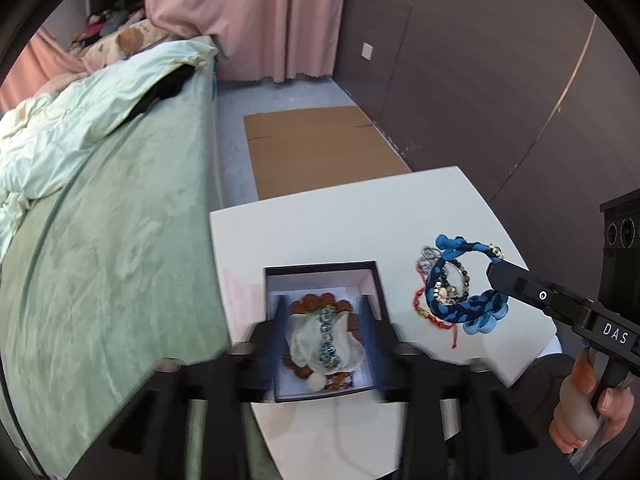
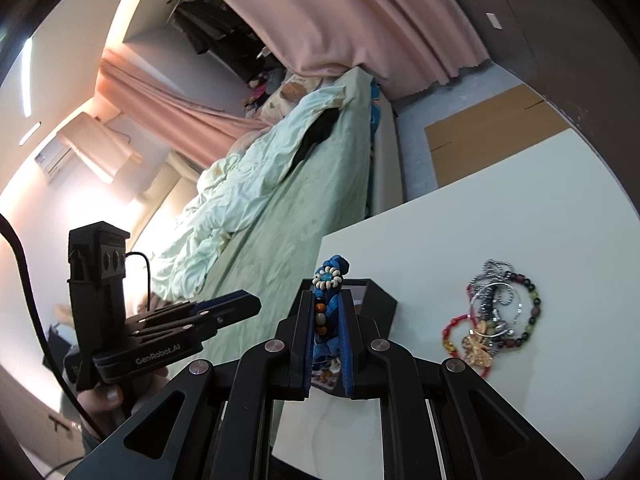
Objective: Organize jewelry
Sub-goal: 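Place the grey bracelet in the box with the left tool while the right places the blue bracelet there, then move both open tools back over the remaining jewelry pile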
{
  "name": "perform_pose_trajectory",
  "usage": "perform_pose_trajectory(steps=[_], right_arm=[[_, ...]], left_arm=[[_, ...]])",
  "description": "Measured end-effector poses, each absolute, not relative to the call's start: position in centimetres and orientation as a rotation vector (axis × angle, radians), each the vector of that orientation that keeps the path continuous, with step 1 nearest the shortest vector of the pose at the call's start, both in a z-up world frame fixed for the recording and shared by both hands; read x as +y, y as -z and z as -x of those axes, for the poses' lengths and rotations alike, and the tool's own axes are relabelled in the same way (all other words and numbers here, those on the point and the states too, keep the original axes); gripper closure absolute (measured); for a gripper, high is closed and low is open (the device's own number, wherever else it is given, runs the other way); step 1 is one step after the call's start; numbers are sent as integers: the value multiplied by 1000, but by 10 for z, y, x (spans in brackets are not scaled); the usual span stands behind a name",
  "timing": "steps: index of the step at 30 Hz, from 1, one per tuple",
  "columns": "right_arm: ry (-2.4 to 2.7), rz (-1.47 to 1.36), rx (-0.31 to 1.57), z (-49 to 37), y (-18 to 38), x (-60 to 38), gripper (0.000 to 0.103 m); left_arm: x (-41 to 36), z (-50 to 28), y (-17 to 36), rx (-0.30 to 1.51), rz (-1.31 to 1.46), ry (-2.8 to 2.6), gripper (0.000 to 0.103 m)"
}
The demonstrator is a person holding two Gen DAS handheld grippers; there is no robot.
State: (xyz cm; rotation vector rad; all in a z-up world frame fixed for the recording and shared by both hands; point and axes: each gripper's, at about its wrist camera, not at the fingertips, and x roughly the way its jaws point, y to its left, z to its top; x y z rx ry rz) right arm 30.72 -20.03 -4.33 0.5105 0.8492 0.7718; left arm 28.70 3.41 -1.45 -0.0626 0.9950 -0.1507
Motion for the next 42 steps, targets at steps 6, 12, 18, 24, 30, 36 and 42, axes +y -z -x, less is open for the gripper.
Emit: perform_pose_trajectory(steps=[6, 12, 18, 24, 30, 36, 42], right_arm=[[-795, -487, 861, -309, 45, -187, 91], [-819, -493, 862, -312, 44, -174, 91], [-862, -425, 904, -313, 44, -146, 77], [-816, -471, 921, -311, 47, -166, 33], [-757, -524, 889, -307, 45, -208, 28], [-683, -532, 885, -307, 45, -237, 28], [-610, -549, 901, -308, 50, -268, 28]], left_arm=[[52, -276, 12, 969, 93, 126, 32], [68, -269, 11, 971, 122, 97, 32], [74, -261, 7, 964, 138, 82, 26], [77, -257, 3, 951, 152, 83, 21], [65, -258, 0, 940, 150, 110, 21], [40, -264, 0, 936, 155, 148, 21], [12, -271, 0, 924, 137, 178, 21]])
